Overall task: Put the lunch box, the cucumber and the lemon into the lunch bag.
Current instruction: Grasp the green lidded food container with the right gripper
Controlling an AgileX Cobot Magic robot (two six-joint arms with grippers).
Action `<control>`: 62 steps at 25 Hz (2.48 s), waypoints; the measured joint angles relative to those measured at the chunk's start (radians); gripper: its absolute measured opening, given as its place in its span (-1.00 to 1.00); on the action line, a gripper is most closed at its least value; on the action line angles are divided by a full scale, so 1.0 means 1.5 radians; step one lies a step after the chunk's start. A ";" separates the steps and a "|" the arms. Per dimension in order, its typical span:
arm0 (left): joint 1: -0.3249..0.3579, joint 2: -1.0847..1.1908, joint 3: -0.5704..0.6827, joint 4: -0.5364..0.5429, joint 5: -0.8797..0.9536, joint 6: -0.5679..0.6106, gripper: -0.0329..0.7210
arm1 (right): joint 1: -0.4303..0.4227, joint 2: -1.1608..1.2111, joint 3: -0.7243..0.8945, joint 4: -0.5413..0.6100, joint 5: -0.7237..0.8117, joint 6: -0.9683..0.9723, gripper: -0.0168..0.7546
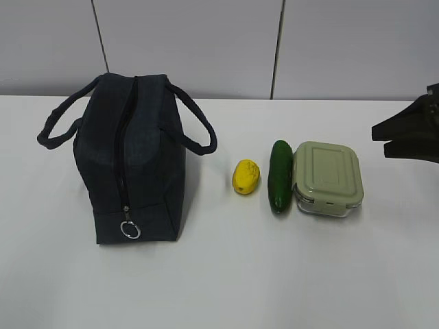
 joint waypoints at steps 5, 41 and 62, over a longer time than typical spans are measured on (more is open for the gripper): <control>0.000 0.000 0.000 0.000 0.000 0.000 0.27 | 0.000 0.021 -0.013 -0.009 0.000 -0.004 0.08; 0.000 0.000 0.000 0.000 0.000 0.000 0.27 | -0.001 0.219 -0.101 -0.012 -0.004 -0.014 0.55; 0.000 0.000 0.000 0.000 0.000 0.000 0.27 | -0.001 0.316 -0.147 0.074 -0.004 -0.089 0.55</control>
